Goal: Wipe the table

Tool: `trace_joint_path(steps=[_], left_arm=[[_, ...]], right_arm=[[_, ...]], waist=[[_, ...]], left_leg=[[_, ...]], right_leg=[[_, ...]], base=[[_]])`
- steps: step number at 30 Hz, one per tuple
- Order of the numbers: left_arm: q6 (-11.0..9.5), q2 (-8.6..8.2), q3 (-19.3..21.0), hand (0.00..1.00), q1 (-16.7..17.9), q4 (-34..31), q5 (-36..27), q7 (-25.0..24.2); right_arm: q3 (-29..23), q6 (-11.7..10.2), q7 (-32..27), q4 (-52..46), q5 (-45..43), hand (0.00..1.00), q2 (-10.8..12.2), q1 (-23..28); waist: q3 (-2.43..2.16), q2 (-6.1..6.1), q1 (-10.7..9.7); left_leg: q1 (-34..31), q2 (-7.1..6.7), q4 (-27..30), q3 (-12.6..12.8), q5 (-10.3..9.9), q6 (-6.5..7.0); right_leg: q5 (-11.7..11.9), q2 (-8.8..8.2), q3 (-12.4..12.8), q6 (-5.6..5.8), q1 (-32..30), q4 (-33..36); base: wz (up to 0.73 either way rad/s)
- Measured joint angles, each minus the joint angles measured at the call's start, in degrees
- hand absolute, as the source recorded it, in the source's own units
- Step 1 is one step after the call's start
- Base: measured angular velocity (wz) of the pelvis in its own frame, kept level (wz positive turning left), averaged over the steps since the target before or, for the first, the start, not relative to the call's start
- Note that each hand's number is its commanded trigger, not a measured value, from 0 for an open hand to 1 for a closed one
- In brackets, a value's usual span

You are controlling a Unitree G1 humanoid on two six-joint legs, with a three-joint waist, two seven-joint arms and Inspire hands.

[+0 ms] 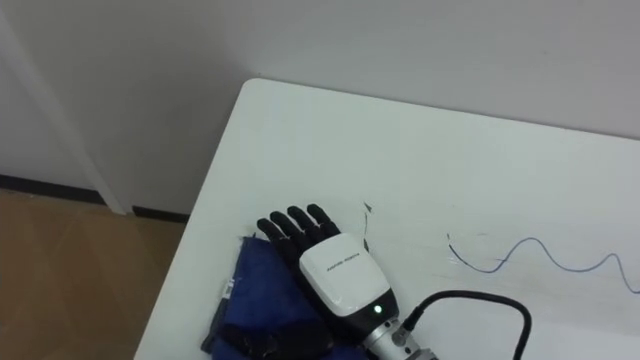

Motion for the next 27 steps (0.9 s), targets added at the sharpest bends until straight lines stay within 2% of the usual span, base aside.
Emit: trace_joint_path(steps=[7, 12, 17, 18, 19, 20, 21, 27], left_arm=[[0.43, 0.10, -0.02, 0.00, 0.04, 0.05, -0.04, 0.75], [0.43, 0.12, -0.61, 0.00, -0.05, 0.18, 0.01, 0.74], [0.44, 0.16, -1.19, 0.00, -0.08, 0.18, -0.03, 0.68], [0.44, 0.18, -1.20, 0.00, -0.09, 0.19, -0.18, 0.68], [0.44, 0.21, -1.20, 0.00, -0.12, 0.19, -0.34, 0.68], [0.44, 0.22, -1.21, 0.00, -0.20, 0.19, -0.85, 0.68], [0.43, 0.23, -1.22, 0.00, -0.25, 0.19, -0.94, 0.67], [0.44, 0.29, -1.20, 0.00, -0.23, 0.15, -1.02, 0.64]], right_arm=[[0.41, 0.45, -0.35, 2.77, 0.09, 0.00, 0.30, -0.02], [1.87, 1.56, -0.35, 3.47, 0.03, 0.00, 0.23, -0.04], [2.33, 1.66, -1.02, 3.47, 0.07, 0.00, 0.11, 0.00], [2.39, 1.67, -1.20, 3.51, 0.09, 0.13, 0.10, 0.05], [2.43, 1.67, -1.28, 3.52, 0.12, 0.62, 0.10, 0.06], [2.48, 1.67, -1.41, 3.57, 0.18, 0.96, 0.10, 0.05], [2.48, 1.66, -1.69, 3.80, 0.19, 1.00, 0.10, 0.05], [2.48, 1.46, -6.31, 3.65, 0.07, 1.00, 0.38, -0.04]], waist=[[-0.02, -0.08, 0.33], [-0.20, -0.51, 0.84], [-0.03, -0.77, 1.12], [-0.03, -0.76, 1.09], [-0.02, -0.77, 1.09], [-0.02, -0.78, 1.09], [-0.01, -0.77, 1.11], [0.10, -0.84, 0.99]], left_leg=[[-1.49, 0.05, -0.05, -0.15, 0.00, -0.01], [-2.05, 0.04, 0.08, -0.14, 0.01, -0.01], [-2.13, 0.05, -0.22, -0.12, 0.00, 0.00], [-2.17, 0.04, -0.26, -0.12, 0.00, 0.00], [-2.20, 0.04, -0.25, -0.13, 0.00, 0.00], [-2.28, 0.04, -0.24, -0.17, 0.00, 0.00], [-2.31, 0.05, -0.24, -0.18, 0.00, 0.00], [-2.34, 0.01, -0.17, -0.32, -0.01, 0.00]], right_leg=[[0.00, -0.05, -0.51, 0.00, -1.32, 0.01], [0.00, -0.04, -0.41, 0.00, -2.04, -0.02], [0.00, -0.01, -0.45, 0.00, -2.23, -0.13], [0.00, -0.01, -0.48, 0.00, -2.22, -0.22], [0.00, -0.01, -0.49, 0.00, -2.22, -0.26], [0.00, 0.00, -0.58, 0.00, -2.23, -0.31], [0.00, 0.00, -0.62, 0.00, -2.23, -0.33], [0.00, -0.19, -1.36, 0.00, -2.12, -0.36]], base=[[0.02], [0.00], [-0.01], [0.00], [0.00], [0.00], [0.00], [0.02]])
